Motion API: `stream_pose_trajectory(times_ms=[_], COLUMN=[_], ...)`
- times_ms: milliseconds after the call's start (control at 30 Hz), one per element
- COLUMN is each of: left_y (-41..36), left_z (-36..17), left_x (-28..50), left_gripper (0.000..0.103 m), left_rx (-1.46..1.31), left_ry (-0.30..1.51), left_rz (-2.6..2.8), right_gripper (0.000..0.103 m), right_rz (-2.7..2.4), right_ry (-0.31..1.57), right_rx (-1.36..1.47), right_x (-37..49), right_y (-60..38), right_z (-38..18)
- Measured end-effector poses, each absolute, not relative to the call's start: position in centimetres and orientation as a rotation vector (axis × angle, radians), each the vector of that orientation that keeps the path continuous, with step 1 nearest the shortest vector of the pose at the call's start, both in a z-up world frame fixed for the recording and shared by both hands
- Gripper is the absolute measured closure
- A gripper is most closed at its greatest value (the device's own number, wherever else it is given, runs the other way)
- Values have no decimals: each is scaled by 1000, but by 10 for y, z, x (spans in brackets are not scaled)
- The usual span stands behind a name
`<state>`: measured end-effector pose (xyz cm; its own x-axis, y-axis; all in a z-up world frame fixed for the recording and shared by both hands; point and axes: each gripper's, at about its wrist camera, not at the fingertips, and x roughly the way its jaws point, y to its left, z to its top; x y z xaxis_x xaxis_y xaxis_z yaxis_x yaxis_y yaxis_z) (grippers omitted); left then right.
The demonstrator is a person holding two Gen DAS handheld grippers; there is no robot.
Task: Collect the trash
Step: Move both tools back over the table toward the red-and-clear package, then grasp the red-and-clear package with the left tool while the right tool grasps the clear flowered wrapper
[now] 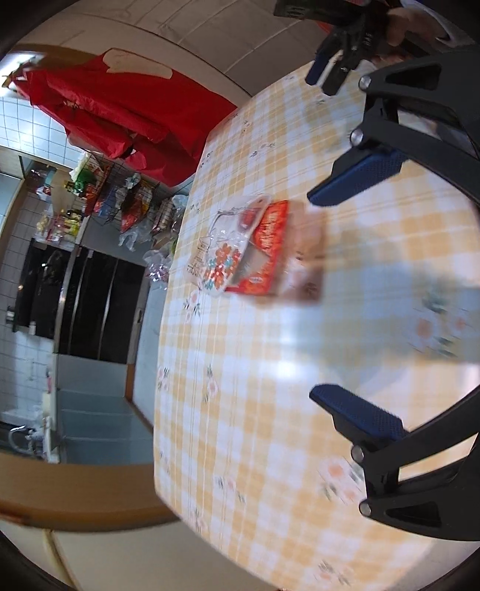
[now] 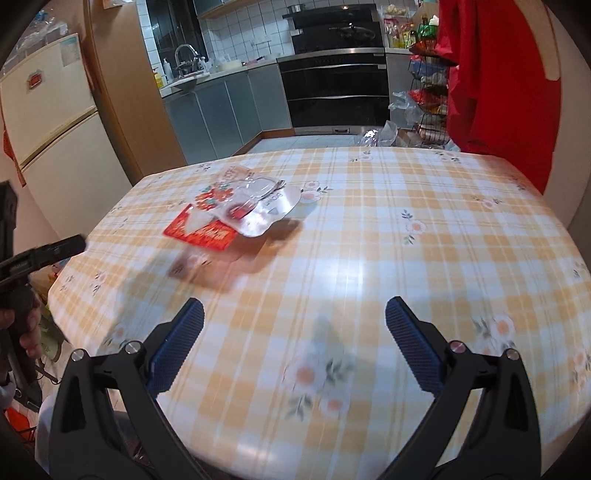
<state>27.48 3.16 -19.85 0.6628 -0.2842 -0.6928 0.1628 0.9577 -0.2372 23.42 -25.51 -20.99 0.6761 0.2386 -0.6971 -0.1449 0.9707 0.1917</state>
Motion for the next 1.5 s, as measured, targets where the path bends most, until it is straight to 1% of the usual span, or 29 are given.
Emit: stream_pose_trajectory(times_ms=[33, 100, 133, 200, 300, 367, 433, 467, 500, 533, 700, 1133, 1167, 1200, 1267, 1333, 1400, 1433, 1500], left_y=[26, 21, 19, 14, 5, -2, -4, -4, -5, -6, -11, -19, -20, -21, -20, -19, -18, -16, -14], left_z=[-206, -218, -225, -238, -254, -267, -275, -280, -284, -288, -285, -284, -284, -283, -283, -283, -282, -283, -283], left_x=[295, 323, 338, 365, 387, 400, 407, 410, 412, 413, 404, 374, 371, 370, 367, 366, 363, 363, 361], left_gripper=[17, 23, 27, 32, 36, 36, 42, 46, 61, 73, 75, 75, 75, 75, 75, 75, 75, 75, 76], left_rx=[-174, -213, -237, -273, -261, -258, -269, -274, -276, -276, -196, -121, -114, -113, -118, -123, -119, -129, -139], left_ry=[832, 863, 879, 909, 941, 972, 992, 1003, 1016, 1029, 1016, 1020, 1019, 1019, 1020, 1019, 1018, 1022, 1023], left_rz=[-261, -269, -274, -282, -280, -288, -292, -298, -306, -322, -374, -452, -454, -453, -443, -435, -416, -411, -402], right_gripper=[6, 6, 6, 6, 6, 6, 6, 6, 6, 6, 6, 6, 10, 21, 29, 32, 61, 64, 76], right_rz=[217, 224, 228, 240, 251, 253, 258, 260, 263, 268, 291, 372, 378, 391, 408, 401, 407, 410, 403], right_ry=[806, 812, 814, 819, 829, 836, 844, 849, 854, 857, 886, 954, 953, 947, 951, 942, 914, 906, 894], right_rx=[122, 127, 132, 144, 136, 112, 98, 98, 101, 107, 178, 505, 514, 519, 516, 497, 507, 550, 609], right_x=[246, 265, 272, 291, 316, 332, 345, 353, 358, 362, 377, 407, 407, 406, 403, 399, 394, 393, 391], right_y=[-256, -257, -258, -259, -258, -255, -252, -251, -250, -248, -243, -222, -220, -218, -214, -215, -220, -227, -239], right_z=[-214, -219, -222, -227, -233, -237, -242, -244, -246, -248, -261, -293, -294, -293, -292, -288, -283, -281, -279])
